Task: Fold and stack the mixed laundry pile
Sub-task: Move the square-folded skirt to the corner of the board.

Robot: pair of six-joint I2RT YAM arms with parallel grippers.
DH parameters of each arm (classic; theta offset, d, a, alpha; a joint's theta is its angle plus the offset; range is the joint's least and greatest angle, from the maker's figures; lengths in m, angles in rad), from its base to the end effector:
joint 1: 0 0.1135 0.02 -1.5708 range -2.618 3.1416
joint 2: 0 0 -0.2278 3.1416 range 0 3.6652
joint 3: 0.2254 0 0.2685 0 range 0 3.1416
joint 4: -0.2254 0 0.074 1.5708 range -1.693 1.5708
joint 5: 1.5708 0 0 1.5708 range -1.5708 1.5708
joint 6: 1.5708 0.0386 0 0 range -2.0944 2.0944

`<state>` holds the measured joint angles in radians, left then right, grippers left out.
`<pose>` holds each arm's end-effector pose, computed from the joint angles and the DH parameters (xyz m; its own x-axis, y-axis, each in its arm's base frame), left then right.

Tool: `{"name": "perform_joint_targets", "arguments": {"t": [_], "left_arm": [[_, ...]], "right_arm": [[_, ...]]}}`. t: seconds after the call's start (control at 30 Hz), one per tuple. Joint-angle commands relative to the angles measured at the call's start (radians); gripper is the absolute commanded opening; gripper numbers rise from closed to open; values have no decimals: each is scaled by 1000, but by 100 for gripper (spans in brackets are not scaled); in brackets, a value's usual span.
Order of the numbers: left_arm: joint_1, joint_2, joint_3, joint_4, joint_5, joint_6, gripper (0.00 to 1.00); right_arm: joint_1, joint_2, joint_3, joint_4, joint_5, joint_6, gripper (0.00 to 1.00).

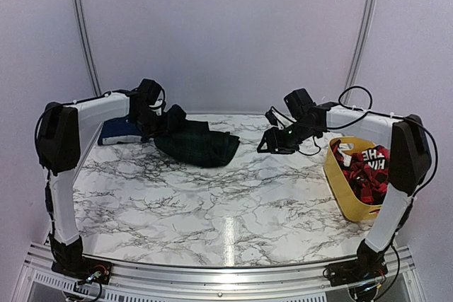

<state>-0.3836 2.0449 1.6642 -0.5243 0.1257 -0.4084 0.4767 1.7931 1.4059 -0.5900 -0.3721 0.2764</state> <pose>0.4235 -0.1761 0.1863 -0.8453 -0.0837 -0.5277 0.1171 0.9346 -0.3358 0.3461 0.1945 0.2013 -0.8745 -0.1655 -0.4559 -0.3841 0.8103 0.4426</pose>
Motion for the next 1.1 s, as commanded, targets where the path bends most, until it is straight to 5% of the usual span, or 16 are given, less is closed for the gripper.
{"name": "perform_joint_targets", "arguments": {"t": [0.0,0.23,1.07], "left_arm": [[35,67,244,-201,-105,182,0],[75,208,623,-348,-185,274,0],[208,48,641,-278,-157,420,0]], "right_arm": [[0,-27,-73,-30,5,-18,58],[0,-38,-119,-14,-14,-18,58],[0,-13,-128,-25,-61,-39,57]]}}
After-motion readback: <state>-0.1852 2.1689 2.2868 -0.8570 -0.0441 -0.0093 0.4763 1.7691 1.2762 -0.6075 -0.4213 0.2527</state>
